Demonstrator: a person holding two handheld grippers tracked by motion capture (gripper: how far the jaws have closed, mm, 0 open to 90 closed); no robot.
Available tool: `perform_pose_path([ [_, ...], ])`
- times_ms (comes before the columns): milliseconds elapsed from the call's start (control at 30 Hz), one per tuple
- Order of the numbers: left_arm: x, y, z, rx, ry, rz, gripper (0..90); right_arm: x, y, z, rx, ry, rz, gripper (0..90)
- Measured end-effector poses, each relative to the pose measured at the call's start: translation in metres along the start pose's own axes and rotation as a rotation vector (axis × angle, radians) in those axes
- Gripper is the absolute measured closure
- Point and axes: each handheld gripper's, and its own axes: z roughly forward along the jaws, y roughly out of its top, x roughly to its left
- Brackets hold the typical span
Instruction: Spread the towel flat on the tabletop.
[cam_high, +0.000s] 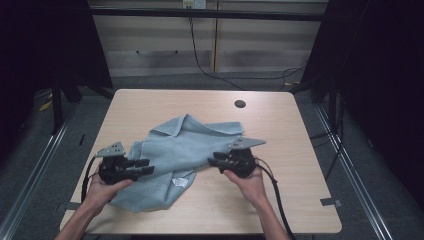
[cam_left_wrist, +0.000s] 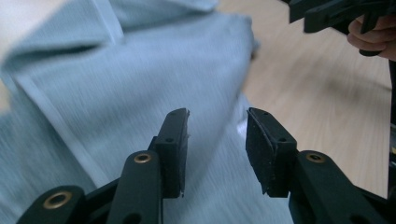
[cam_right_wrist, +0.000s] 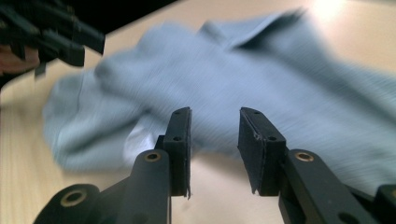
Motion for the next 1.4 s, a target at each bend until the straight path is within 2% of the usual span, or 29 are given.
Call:
perform_pose_path([
  [33,-0.002,-0.007,0.001,0.013,0.001,0.008,57.7,0.005,-0.005,0.007,0.020,0.010,-0.008,65.0],
  [67,-0.001,-0.019,0.005,0.039,0.011,0.008,53.8,0.015,-0.015,0.022,0.053,0.046,-0.009,65.0],
  [100,-0.001,-0.019,0.005,0.039,0.011,0.008,51.5,0.015,-0.015,0.022,0.053,0.046,-0.009,65.0],
  [133,0.001,-0.025,0.007,0.048,0.030,0.001,51.5,0.019,-0.017,0.027,0.060,0.058,-0.004,64.6],
  [267,0.001,-0.032,0.014,0.104,0.025,0.007,45.5,0.032,-0.026,0.052,0.126,0.096,-0.034,61.3],
  [333,0.001,-0.037,0.020,0.133,0.029,0.011,44.0,0.038,-0.029,0.066,0.155,0.129,-0.026,59.4],
  [400,-0.002,-0.036,0.020,0.137,0.028,0.012,43.9,0.039,-0.029,0.069,0.160,0.129,-0.030,58.2],
  [467,-0.008,-0.036,0.015,0.120,-0.011,0.020,47.8,0.044,-0.033,0.074,0.165,0.135,-0.032,56.4],
  [533,-0.011,-0.036,0.013,0.118,-0.012,0.033,47.1,0.044,-0.034,0.074,0.158,0.134,-0.033,56.2],
  [600,-0.017,-0.036,0.013,0.115,-0.037,0.049,46.7,0.044,-0.033,0.075,0.154,0.129,-0.028,55.3],
  [667,-0.021,-0.036,0.014,0.114,-0.057,0.046,43.8,0.043,-0.031,0.077,0.149,0.117,-0.036,53.4],
  [700,-0.022,-0.036,0.015,0.110,-0.076,0.050,39.9,0.042,-0.029,0.078,0.139,0.095,-0.040,51.3],
  [833,-0.031,-0.035,0.017,0.110,-0.130,0.067,36.2,0.038,-0.025,0.077,0.115,0.071,-0.030,49.2],
  [900,-0.036,-0.034,0.020,0.142,-0.121,0.098,32.9,0.033,-0.024,0.076,0.113,0.060,-0.015,48.2],
  [967,-0.040,-0.036,0.027,0.183,-0.057,0.130,34.0,0.031,-0.024,0.076,0.126,0.039,-0.027,47.5],
  [1000,-0.040,-0.036,0.029,0.198,-0.030,0.142,38.9,0.031,-0.025,0.076,0.128,0.040,-0.024,46.7],
  [1033,-0.041,-0.037,0.031,0.207,0.006,0.169,57.0,0.031,-0.025,0.076,0.128,0.037,-0.026,46.0],
  [1067,-0.040,-0.036,0.031,0.198,0.007,0.179,57.0,0.031,-0.025,0.076,0.128,0.033,-0.023,45.9],
  [1133,-0.037,-0.033,0.027,0.154,-0.007,0.146,82.0,0.030,-0.026,0.075,0.125,0.043,-0.010,45.9],
  [1167,-0.033,-0.026,0.019,0.081,-0.070,0.095,82.9,0.029,-0.025,0.073,0.114,0.047,-0.010,46.0],
  [1200,-0.032,-0.021,0.013,0.033,-0.100,0.067,83.2,0.029,-0.024,0.070,0.095,0.056,0.003,45.9],
  [1233,-0.032,-0.021,0.013,0.033,-0.100,0.067,83.6,0.028,-0.022,0.065,0.070,0.064,0.012,45.8],
  [1267,-0.031,-0.007,0.000,-0.051,-0.145,0.051,83.9,0.026,-0.019,0.059,0.039,0.074,0.018,45.5],
  [1300,-0.031,-0.007,0.000,-0.051,-0.145,0.051,83.9,0.026,-0.019,0.059,0.039,0.074,0.018,45.5],
  [1333,-0.031,0.007,-0.010,-0.129,-0.183,0.013,83.9,0.024,-0.013,0.045,-0.023,0.084,0.037,45.0],
  [1367,-0.031,0.013,-0.013,-0.156,-0.207,-0.001,83.9,0.023,-0.009,0.038,-0.049,0.090,0.041,44.9],
  [1400,-0.031,0.013,-0.013,-0.156,-0.207,-0.001,83.8,0.023,-0.009,0.038,-0.049,0.090,0.041,44.9],
])
